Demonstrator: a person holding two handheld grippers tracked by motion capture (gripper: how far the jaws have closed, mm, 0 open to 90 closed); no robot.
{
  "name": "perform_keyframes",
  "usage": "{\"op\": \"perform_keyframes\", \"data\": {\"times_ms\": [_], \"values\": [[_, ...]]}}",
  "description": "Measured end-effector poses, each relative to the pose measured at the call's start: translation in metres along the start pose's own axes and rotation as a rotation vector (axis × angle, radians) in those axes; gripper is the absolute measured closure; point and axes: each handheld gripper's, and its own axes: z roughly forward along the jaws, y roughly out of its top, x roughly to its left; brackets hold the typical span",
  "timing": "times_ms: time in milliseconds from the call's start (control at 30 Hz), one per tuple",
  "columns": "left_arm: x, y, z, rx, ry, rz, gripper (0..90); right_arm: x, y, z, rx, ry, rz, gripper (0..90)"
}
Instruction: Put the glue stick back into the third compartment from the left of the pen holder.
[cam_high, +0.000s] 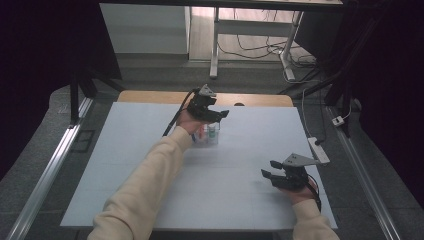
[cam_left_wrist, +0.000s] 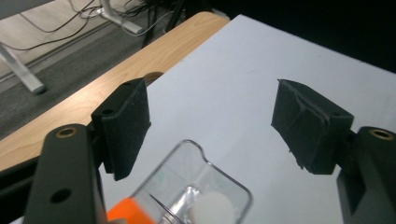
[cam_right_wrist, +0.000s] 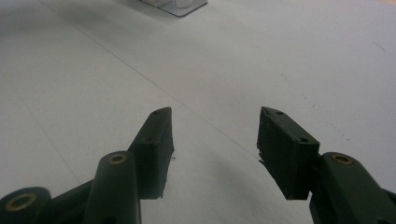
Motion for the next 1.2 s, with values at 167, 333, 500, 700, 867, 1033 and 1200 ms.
{"op": "perform_keyframes", "data": {"times_ms": [167,333,500,700,867,1033,1200], "values": [[-0.007,-0.007,-0.013,0.003,-0.039,-0.005,27.5,0.0,0.0,0.001,-0.005,0.003,-0.002,45.6],[-0.018,-0.024,-0.036,0.006,-0.068,0.01,27.7,0.0,0.0,-0.001,-0.012,0.016,-0.014,44.5],[-0.028,-0.054,-0.07,0.017,-0.074,0.017,27.9,0.001,0.0,-0.002,-0.036,0.031,-0.021,41.0],[-0.027,-0.095,-0.106,0.026,-0.057,-0.017,28.1,0.003,0.001,-0.002,-0.024,0.037,-0.033,38.6],[-0.024,-0.124,-0.127,0.033,-0.034,-0.045,28.5,0.005,0.001,-0.002,-0.028,0.046,-0.04,37.8],[-0.024,-0.148,-0.143,0.049,-0.01,-0.062,28.7,0.006,0.001,-0.002,-0.03,0.047,-0.051,37.6],[-0.023,-0.171,-0.156,0.058,0.007,-0.102,28.9,0.006,0.001,-0.002,-0.036,0.045,-0.053,37.5]]}}
